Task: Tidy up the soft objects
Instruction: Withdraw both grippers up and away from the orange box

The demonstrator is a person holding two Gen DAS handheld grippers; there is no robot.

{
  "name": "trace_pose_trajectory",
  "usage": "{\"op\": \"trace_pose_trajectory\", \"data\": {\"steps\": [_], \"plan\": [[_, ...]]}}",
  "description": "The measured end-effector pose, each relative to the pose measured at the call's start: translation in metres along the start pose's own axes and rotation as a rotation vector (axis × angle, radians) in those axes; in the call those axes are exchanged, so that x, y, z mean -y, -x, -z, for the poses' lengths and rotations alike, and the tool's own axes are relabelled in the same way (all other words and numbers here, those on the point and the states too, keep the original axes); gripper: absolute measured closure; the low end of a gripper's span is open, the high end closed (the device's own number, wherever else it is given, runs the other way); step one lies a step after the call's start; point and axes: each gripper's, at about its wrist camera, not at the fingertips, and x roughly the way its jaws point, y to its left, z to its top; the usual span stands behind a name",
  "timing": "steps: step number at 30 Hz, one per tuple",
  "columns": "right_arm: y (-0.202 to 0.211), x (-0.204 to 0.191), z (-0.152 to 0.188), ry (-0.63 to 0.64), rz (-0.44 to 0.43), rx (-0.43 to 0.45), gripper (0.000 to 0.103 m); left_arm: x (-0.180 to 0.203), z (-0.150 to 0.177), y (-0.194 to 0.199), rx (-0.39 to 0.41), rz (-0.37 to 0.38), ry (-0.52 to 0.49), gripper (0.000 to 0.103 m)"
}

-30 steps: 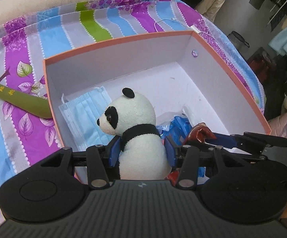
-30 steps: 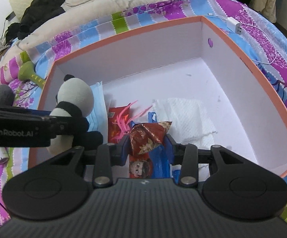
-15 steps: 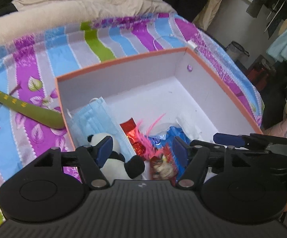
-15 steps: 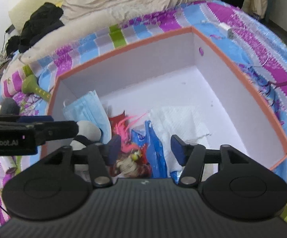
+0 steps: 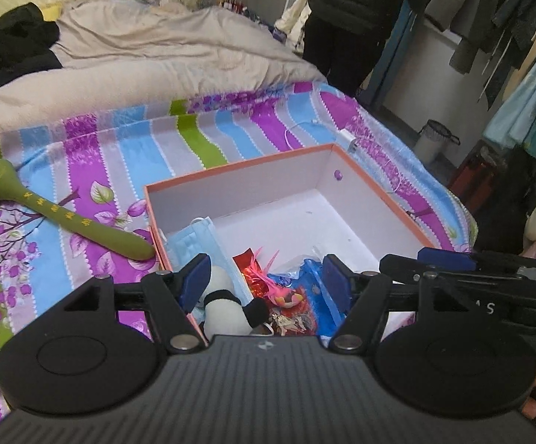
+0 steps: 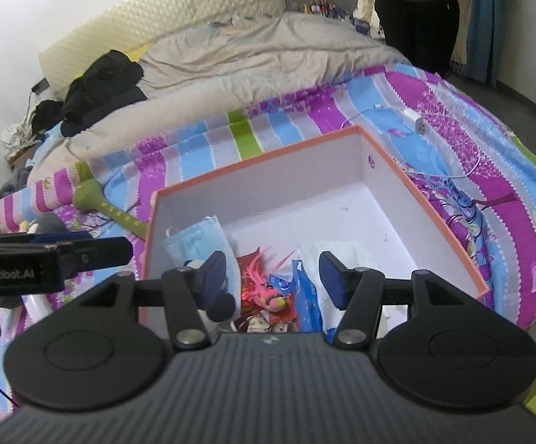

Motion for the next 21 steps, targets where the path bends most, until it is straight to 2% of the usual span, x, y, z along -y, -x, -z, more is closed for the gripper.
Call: {"op": "trace_pose_trajectory", "data": {"steps": [9,21], "plan": [[0.039,-0.011,0.016,0.000,-0.019,0.042,0.045,0.008,0.021,0.055,0.056,-0.009,-0.008,0.031],[0.057,-0.017,0.054,-0.019,-0.025,0.000,0.045,0.005,0.056,0.088,0.045,-0.005,0.006,0.031]]}}
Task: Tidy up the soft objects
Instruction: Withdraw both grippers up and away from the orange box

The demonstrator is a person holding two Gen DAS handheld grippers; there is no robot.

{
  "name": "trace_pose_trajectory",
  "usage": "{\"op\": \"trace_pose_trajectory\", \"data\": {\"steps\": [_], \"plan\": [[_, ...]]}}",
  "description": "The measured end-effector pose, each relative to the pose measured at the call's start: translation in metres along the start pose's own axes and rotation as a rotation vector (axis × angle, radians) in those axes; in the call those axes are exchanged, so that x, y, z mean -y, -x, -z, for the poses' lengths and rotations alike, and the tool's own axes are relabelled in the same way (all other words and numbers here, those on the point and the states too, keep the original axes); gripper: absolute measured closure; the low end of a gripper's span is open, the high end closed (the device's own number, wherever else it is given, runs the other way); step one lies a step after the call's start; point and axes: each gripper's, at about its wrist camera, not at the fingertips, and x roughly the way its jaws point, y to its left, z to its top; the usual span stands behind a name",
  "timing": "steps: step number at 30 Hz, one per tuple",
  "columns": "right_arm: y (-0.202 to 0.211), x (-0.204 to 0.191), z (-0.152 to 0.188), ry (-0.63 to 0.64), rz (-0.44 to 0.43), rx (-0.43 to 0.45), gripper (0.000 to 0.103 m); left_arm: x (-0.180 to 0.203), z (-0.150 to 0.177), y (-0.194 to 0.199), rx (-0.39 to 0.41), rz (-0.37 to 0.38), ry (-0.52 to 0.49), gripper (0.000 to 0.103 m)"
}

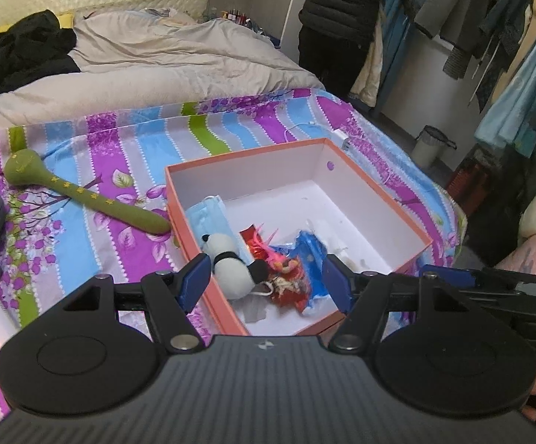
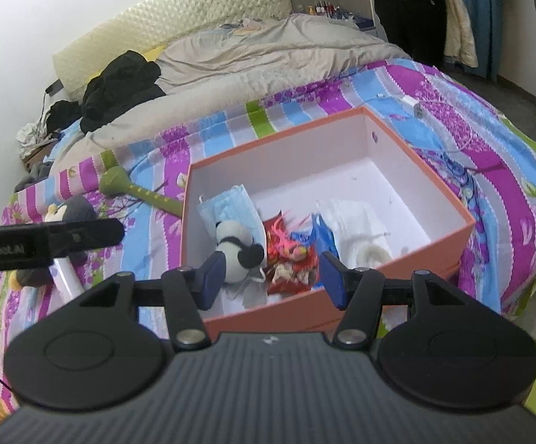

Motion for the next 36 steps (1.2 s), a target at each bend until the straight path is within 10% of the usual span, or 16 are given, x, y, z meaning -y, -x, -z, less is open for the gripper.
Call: {"op": "trace_pose_trajectory", "data": {"steps": [26,30,36], "plan": [[0.001,0.001,0.015,-0.005,0.057,-0.007,0.044,-0.011,0.021,-0.002,-0.037,-0.024,0.033,0.021],[-0.001,0.003,0.014,-0.014,0.067,-0.007,0.011,-0.012,0.021,-0.002,-0.027,-0.034,0.039,0.003],[-0.004,0.009,0.016,-0.042,0.110,-0.010,0.011,-0.013,0.022,-0.007,-0.031,-0.098,0.035,0.000]]}}
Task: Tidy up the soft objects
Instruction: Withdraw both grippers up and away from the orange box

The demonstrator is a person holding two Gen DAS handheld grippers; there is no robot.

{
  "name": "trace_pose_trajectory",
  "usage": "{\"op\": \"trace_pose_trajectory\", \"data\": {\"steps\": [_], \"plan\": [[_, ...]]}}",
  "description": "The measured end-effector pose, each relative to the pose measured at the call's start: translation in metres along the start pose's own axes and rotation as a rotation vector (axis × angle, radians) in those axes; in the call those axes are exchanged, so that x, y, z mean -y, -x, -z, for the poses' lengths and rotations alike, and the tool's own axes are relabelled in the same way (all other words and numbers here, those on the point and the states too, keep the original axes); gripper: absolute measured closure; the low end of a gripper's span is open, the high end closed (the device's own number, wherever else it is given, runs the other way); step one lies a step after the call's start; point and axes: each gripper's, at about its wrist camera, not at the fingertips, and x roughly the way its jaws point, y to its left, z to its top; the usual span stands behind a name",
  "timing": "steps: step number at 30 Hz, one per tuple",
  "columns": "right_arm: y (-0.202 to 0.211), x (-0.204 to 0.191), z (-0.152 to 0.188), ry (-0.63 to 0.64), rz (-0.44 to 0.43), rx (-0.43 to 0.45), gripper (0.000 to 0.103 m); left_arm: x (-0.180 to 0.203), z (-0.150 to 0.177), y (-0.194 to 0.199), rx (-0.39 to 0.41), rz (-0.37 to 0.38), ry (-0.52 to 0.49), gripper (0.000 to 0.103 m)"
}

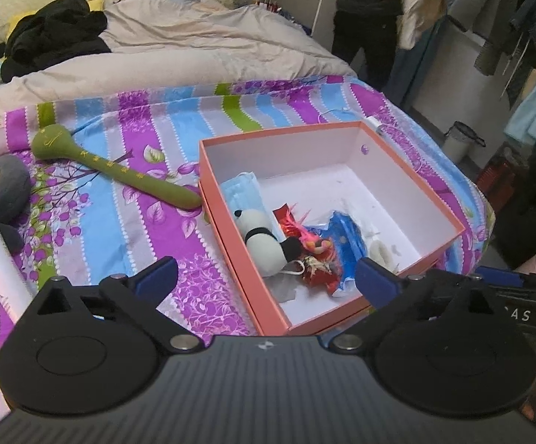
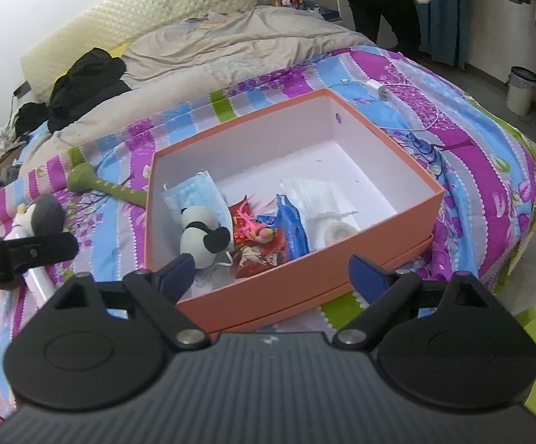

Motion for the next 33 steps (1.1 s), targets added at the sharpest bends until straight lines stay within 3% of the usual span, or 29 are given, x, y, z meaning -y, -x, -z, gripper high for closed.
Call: {"op": "trace_pose_trajectory", "data": {"steps": [33], "plan": [[0.0079,-0.0069,-0.0027,0.033,0.005,0.030,0.011,0.0056,0.0042,0.0011,-0.021,-0.001,-0.006,0.000]]}}
